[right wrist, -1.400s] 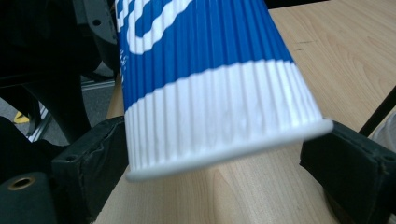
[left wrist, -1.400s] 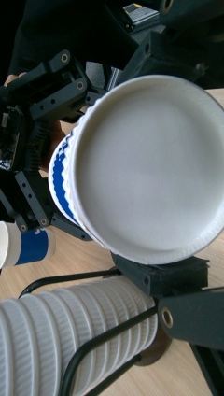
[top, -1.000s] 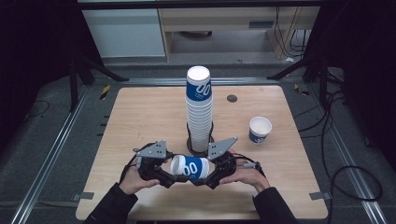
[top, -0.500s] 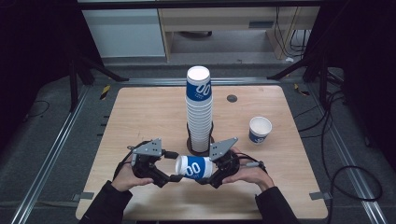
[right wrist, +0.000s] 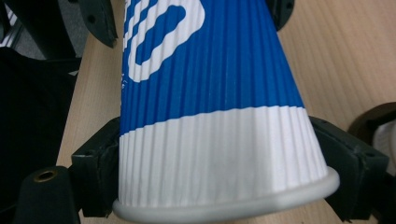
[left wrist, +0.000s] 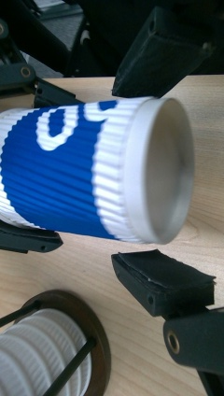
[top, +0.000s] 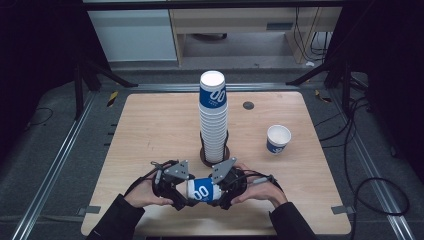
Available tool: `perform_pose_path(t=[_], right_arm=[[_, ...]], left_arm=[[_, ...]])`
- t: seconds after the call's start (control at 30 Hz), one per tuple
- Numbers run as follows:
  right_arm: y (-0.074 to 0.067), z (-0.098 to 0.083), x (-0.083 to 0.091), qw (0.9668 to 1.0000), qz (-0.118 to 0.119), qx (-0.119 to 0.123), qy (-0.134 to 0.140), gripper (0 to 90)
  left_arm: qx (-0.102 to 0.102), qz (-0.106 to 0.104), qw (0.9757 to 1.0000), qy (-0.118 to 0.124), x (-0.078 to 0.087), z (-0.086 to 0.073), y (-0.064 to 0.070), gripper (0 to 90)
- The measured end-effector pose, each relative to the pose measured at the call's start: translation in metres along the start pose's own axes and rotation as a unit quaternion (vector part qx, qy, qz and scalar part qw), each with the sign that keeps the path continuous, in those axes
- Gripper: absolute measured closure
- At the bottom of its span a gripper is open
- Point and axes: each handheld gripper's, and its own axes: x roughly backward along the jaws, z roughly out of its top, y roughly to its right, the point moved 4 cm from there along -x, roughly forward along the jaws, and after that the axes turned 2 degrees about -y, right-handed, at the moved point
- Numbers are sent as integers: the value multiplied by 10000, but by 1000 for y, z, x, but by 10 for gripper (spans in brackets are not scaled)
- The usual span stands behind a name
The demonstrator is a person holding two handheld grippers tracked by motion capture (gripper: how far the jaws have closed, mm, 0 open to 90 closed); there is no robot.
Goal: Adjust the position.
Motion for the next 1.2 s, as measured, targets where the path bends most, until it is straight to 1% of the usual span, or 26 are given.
perform_pose_path(t=[0.07, 0.13, 0.17, 0.23, 0.33, 0.37, 0.5, 0.63, 0.7, 0.73, 0.83, 0.87, 0.9, 0.93, 0.97, 1.0, 1.03, 1.07, 1.1, 1.13, 1.17, 1.2], right_arm=[[-2, 2, -3, 10000, 21, 53, -37, 153], [-3, 3, -4, 9999, 6, 82, -78, 153], [-3, 3, -4, 9999, 6, 82, -78, 153], [-4, 4, -6, 9999, -4, 93, -98, 153], [-4, 4, -7, 9999, -20, 101, -137, 153], [-4, 4, -7, 9999, -20, 101, -137, 153], [-4, 4, -7, 9998, -41, 121, -172, 153], [-3, 4, -7, 9999, -35, 110, -89, 139], [-1, 5, -6, 9999, -97, 72, -29, 114], [0, 5, -4, 9999, -118, 8, -21, 97], [3, 5, 2, 9997, -151, -115, 158, 80], [6, 5, 9, 9991, -200, -211, 316, 72], [6, 5, 9, 9991, -200, -211, 316, 72], [10, 6, 18, 9976, -240, -328, 552, 71], [10, 6, 18, 9976, -240, -328, 552, 71], [13, 6, 26, 9961, -295, -397, 732, 71], [13, 6, 26, 9961, -295, -397, 732, 71], [13, 6, 31, 9947, -288, -445, 882, 71], [13, 6, 31, 9947, -288, -445, 882, 71], [15, 5, 35, 9929, -262, -519, 1042, 70], [15, 5, 35, 9929, -262, -519, 1042, 70], [15, 5, 36, 9925, -262, -536, 1071, 70]], left_arm=[[-29, -7, 9999, -100, -3, -1, 1, 176], [-36, -41, 9999, -114, -5, -1, 1, 192], [-48, -23, 9999, -145, -6, -1, 2, 192], [-69, -57, 9997, -210, -7, -2, 2, 214], [-83, -75, 9997, -224, -8, -2, 3, 251], [-120, -67, 9996, -236, -8, -1, 3, 251], [-110, -45, 9996, -247, -8, -2, 3, 257], [-91, -31, 9998, -190, -6, -1, 2, 256], [-78, -8, 9999, -136, -3, -2, 0, 257], [-47, -1, 10000, -82, -2, -2, 0, 257], [6, 10, 10000, 35, 4, -4, -4, 257], [46, 24, 9999, 113, 9, -6, -7, 257], [46, 24, 9999, 113, 9, -6, -7, 257], [93, 22, 9997, 212, 13, -7, -10, 256], [93, 22, 9997, 212, 13, -7, -10, 256], [124, -11, 9994, 335, 18, -9, -13, 256], [124, -11, 9994, 335, 18, -9, -13, 256], [154, 1, 9990, 415, 21, -10, -14, 256], [157, 13, 9985, 531, 25, -10, -16, 256], [188, 35, 9970, 750, 30, -10, -16, 256], [188, 35, 9970, 750, 30, -10, -16, 256], [192, 63, 9960, 872, 34, -9, -16, 256]])
